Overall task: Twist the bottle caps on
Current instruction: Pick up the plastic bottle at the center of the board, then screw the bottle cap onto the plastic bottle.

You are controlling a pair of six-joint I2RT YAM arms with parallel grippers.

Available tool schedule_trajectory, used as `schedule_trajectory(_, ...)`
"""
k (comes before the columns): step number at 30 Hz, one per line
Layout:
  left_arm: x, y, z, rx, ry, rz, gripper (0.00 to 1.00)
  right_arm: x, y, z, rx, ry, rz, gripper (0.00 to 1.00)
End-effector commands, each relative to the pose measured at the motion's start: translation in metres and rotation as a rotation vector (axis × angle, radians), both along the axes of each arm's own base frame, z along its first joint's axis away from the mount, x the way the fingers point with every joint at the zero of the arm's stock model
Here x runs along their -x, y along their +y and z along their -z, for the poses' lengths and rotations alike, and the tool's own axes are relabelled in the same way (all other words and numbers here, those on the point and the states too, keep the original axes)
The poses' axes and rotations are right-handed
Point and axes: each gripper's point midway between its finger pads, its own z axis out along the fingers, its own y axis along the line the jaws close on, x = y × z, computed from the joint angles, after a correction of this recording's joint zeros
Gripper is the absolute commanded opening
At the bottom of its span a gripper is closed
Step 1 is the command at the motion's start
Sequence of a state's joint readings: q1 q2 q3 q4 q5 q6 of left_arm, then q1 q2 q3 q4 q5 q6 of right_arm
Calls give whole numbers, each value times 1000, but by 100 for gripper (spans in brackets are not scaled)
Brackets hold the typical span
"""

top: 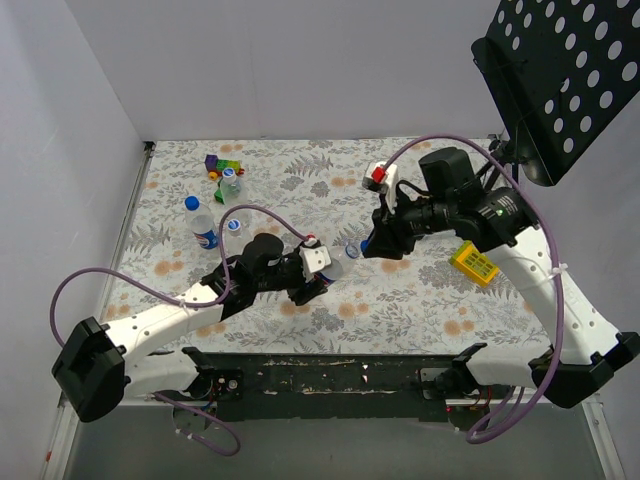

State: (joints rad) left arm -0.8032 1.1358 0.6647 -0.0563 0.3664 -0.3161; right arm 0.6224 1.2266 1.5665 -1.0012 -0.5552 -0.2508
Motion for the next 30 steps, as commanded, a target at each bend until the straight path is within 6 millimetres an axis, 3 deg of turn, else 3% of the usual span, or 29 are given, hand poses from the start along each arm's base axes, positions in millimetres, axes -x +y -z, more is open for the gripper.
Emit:
schedule_trajectory(1,8,2,-12,18,-52,38,54,11,12,-5,-4,-4,-96,8)
schedule_trajectory(8,12,5,-14,16,-84,34,54,8,20,11,51,21,-121,8)
schedule_trajectory(18,17,2,-14,12,-88,51,53,12,28,17,69,38,-162,8)
schedule_trajectory(30,25,-6,-25,99,-45,63,52,24,22,42,142,91,-192,8)
